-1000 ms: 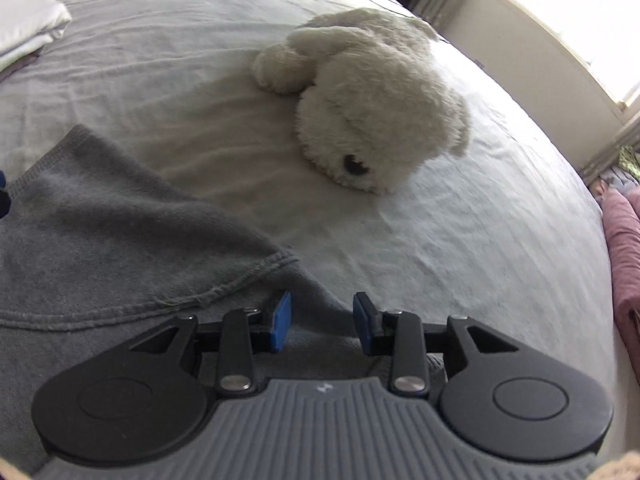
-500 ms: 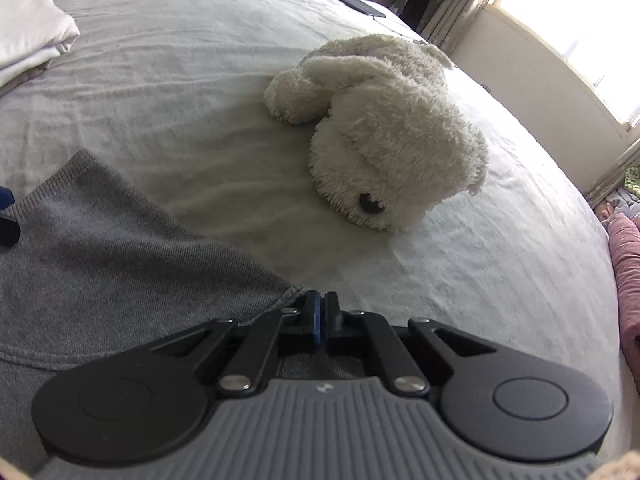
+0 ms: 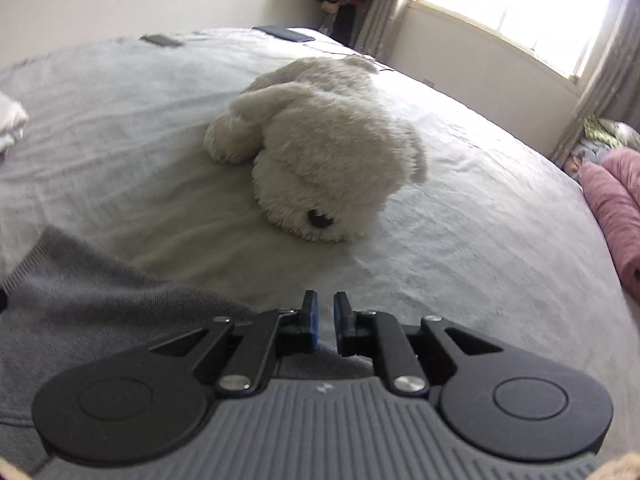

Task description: Fold clothes

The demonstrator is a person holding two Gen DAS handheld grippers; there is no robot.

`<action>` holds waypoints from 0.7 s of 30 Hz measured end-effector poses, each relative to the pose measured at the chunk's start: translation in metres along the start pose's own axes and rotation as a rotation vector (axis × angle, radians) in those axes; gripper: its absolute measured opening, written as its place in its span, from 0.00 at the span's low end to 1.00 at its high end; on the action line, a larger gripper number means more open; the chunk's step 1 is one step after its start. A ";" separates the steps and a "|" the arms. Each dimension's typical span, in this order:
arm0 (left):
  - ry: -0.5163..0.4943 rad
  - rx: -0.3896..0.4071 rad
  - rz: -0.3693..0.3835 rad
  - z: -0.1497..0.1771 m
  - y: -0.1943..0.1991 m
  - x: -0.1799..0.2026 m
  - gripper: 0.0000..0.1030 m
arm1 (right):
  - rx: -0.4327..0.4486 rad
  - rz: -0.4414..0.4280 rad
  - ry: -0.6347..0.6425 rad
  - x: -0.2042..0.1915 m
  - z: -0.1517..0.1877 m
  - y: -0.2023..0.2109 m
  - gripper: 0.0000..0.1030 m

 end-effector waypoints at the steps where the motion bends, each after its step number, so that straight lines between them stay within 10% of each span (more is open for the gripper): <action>1: 0.003 0.000 0.001 0.000 0.001 0.000 0.10 | 0.006 -0.009 -0.029 0.006 0.001 0.004 0.13; 8: 0.005 0.000 0.011 -0.001 0.003 0.001 0.10 | -0.012 -0.126 -0.108 0.018 0.030 0.016 0.13; 21: 0.006 -0.009 0.007 -0.001 0.000 0.001 0.10 | -0.121 0.003 -0.205 0.037 0.043 -0.015 0.06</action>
Point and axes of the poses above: each gripper's, at about its wrist camera, not at the fingertips, and y roughly against the way its jaws point, x to its right, z to its underside, the point moved 9 cm from there along -y, roughly the way its jaws point, and after that the axes turned 15 degrees about -x, right-handed, at the moved point
